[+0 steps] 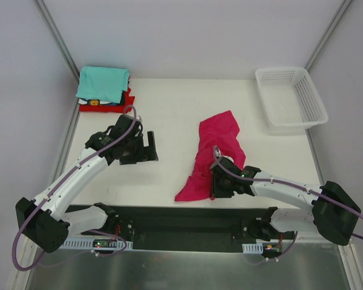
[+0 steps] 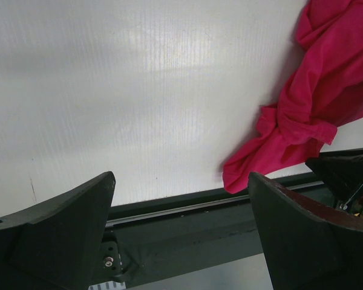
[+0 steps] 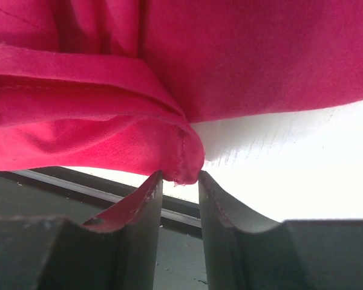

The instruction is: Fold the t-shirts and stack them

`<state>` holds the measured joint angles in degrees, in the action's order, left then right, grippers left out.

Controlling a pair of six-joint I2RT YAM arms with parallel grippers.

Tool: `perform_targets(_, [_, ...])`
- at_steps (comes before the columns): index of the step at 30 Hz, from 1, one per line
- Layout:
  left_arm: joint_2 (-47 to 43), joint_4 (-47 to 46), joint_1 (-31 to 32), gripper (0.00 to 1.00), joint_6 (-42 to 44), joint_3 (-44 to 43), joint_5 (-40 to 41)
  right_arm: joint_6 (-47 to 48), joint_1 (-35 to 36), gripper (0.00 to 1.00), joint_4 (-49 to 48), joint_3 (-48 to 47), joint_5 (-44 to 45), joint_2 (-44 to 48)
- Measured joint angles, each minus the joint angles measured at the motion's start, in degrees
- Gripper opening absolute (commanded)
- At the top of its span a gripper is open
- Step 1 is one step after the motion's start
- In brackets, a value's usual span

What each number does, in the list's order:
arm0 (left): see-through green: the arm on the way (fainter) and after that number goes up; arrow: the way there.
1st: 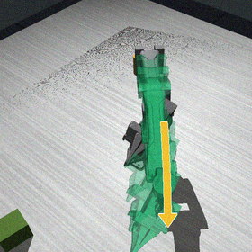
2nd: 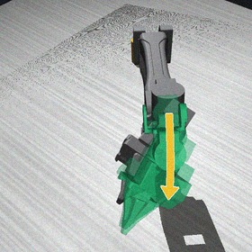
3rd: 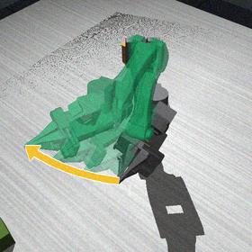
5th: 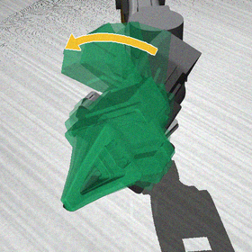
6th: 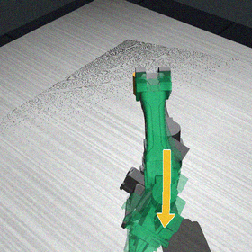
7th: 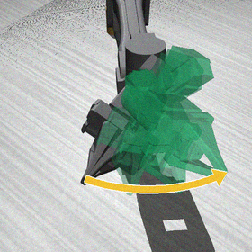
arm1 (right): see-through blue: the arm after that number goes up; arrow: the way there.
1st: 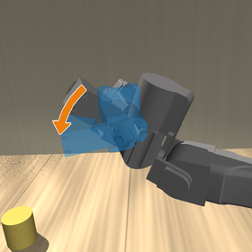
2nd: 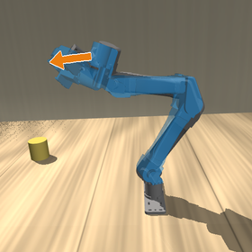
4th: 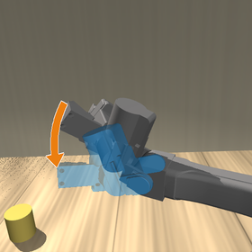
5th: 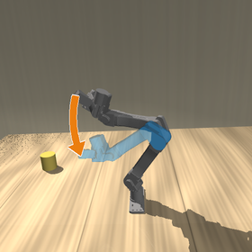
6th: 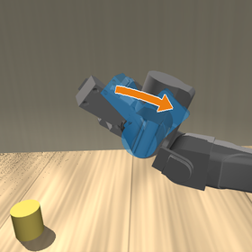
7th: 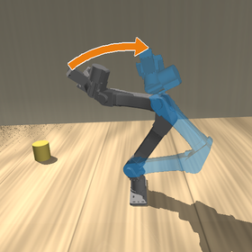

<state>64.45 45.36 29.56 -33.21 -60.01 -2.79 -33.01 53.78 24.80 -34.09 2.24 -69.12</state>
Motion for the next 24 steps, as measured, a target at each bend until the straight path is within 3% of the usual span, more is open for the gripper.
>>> perform_targets(6, [0.0,0.0,0.0,0.92,0.0,0.0,0.0,0.0,0.0,0.25,-0.2,-0.1,0.0,-0.7])
perform_targets(11, [-0.3,0.0,0.0,0.92,0.0,0.0,0.0,0.0,0.0,0.01,-0.4,-0.1,-0.1,-0.9])
perform_targets(18, [-0.4,0.0,0.0,0.92,0.0,0.0,0.0,0.1,0.1,0.01,0.9,-1.6,0.2,-1.0])
perform_targets(24, [-0.4,0.0,0.0,0.92,0.0,0.0,-0.2,3.8,0.5,0.01,10.0,-14.1,5.3,-1.0])
